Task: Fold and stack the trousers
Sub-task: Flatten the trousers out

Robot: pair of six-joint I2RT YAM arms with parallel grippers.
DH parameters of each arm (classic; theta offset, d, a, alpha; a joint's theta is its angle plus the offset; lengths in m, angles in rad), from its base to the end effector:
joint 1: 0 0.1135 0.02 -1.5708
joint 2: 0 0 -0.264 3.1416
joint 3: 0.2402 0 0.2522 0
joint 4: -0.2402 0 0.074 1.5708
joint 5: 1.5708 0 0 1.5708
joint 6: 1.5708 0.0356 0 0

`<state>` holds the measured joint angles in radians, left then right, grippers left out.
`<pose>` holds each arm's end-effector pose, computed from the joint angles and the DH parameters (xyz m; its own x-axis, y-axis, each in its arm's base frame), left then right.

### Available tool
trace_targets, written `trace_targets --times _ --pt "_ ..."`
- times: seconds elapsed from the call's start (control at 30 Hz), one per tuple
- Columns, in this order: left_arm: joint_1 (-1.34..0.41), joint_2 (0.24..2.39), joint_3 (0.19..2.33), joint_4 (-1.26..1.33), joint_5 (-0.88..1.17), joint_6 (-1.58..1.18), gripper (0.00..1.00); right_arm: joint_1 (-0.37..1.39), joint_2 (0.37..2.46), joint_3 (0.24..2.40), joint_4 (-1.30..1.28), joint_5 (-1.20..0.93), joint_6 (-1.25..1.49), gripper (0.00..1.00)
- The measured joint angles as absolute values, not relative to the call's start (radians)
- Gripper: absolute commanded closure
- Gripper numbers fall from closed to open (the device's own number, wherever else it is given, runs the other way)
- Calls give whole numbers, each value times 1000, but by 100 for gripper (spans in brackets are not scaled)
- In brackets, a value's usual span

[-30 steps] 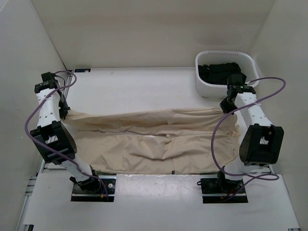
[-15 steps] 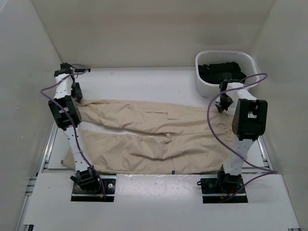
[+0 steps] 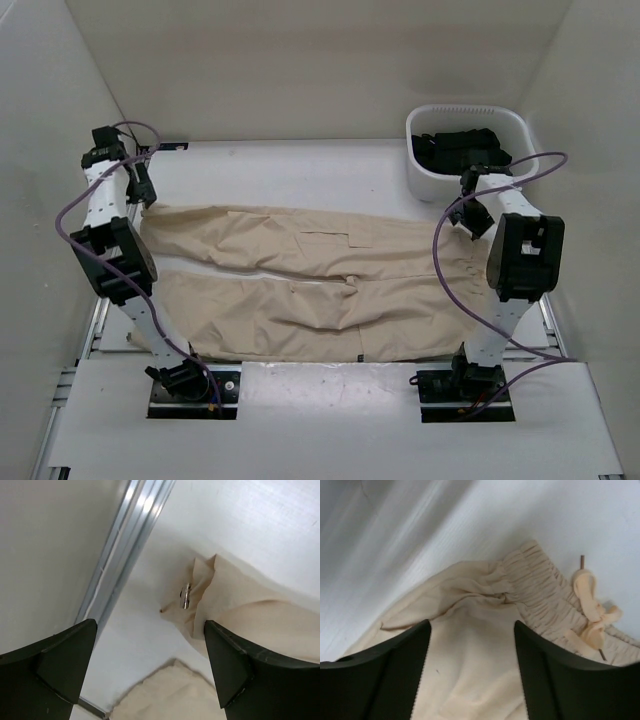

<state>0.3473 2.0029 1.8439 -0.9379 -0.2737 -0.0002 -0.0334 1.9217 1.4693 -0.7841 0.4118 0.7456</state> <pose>0.4023 0.1559 0.2773 -0.8366 -0.3030 -0.4564 -0.4438 0.8633 0.2404 0.3916 -0.0273 0.2076 -0.5838 0.6416 -0.4976 0.7594 0.6483 -0.0552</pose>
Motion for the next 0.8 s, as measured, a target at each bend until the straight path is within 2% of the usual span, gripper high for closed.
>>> trace_targets --times 0.1,0.2,0.33,0.53,0.67,0.8 --pt "359 1948 1713 -913 -264 0 0 -33 1864 1447 -785 411 744 22" --pt "358 2006 1636 -886 -263 1 0 -33 1792 1422 -786 409 744 22" --pt "356 2133 1634 -870 -265 6 0 -33 1692 1360 -781 411 745 22" --pt "356 2117 1667 -856 -266 2 0 -33 1608 1206 -790 389 751 20" --pt "356 2053 1682 -865 -270 2 0 -32 1575 1166 -821 383 751 15" --pt "360 1862 1613 -869 -276 1 0 -34 1487 1166 -891 402 744 12"
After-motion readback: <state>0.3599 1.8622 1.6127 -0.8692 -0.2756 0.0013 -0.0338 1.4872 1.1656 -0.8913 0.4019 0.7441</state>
